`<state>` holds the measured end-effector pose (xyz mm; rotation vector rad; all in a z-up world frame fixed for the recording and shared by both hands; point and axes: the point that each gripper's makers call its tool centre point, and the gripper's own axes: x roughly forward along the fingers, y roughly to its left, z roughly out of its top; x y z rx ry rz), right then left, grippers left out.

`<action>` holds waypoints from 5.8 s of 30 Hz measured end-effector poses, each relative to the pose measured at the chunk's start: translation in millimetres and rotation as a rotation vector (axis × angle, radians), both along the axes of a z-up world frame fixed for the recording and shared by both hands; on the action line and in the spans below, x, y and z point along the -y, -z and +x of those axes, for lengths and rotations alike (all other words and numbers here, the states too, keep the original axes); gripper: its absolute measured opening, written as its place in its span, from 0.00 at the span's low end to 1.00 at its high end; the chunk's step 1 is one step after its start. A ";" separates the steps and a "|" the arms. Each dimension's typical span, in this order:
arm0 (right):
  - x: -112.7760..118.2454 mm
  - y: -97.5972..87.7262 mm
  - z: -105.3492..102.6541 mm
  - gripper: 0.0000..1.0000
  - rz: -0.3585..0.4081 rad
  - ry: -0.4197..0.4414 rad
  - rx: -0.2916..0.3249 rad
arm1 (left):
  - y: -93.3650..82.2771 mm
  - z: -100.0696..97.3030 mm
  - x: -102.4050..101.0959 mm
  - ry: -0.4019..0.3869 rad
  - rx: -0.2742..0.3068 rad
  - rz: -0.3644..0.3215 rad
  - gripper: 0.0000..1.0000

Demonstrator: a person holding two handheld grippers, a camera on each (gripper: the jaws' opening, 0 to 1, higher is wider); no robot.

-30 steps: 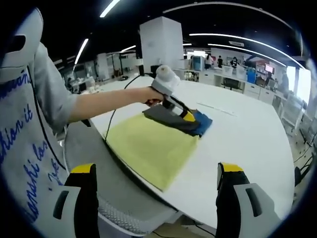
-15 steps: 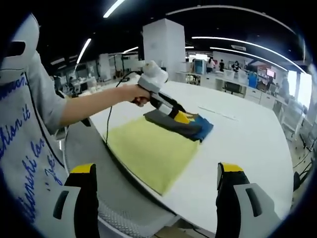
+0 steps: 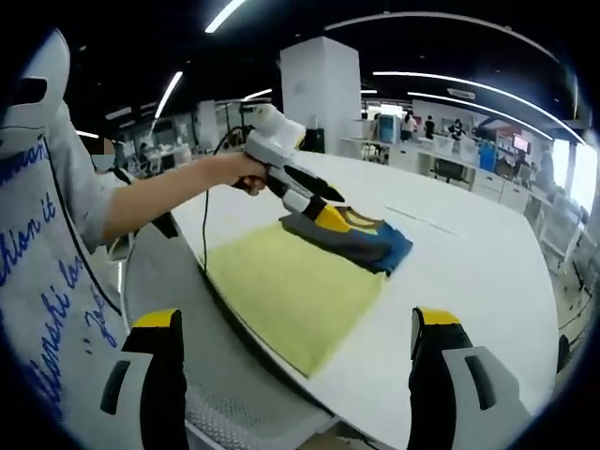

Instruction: Fold the garment on the visible template until the final outline fits inside the template.

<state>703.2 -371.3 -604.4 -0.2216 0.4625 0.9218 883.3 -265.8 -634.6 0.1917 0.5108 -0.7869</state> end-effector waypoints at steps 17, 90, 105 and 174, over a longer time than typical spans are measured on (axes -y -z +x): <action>-11.8 -4.1 -0.1 1.00 -0.004 -0.034 0.011 | -19.8 -33.6 -20.8 0.029 0.031 0.002 0.74; -74.5 -3.9 20.1 1.00 -0.065 0.043 -0.017 | -42.1 -86.9 -143.6 0.060 0.033 0.008 1.00; -83.4 -6.4 27.0 1.00 -0.055 0.124 0.008 | -48.4 -97.2 -166.2 0.081 0.042 0.024 1.00; -65.6 83.5 192.7 0.22 0.003 0.221 0.024 | -62.9 -141.4 -173.6 -0.033 0.076 -0.004 1.00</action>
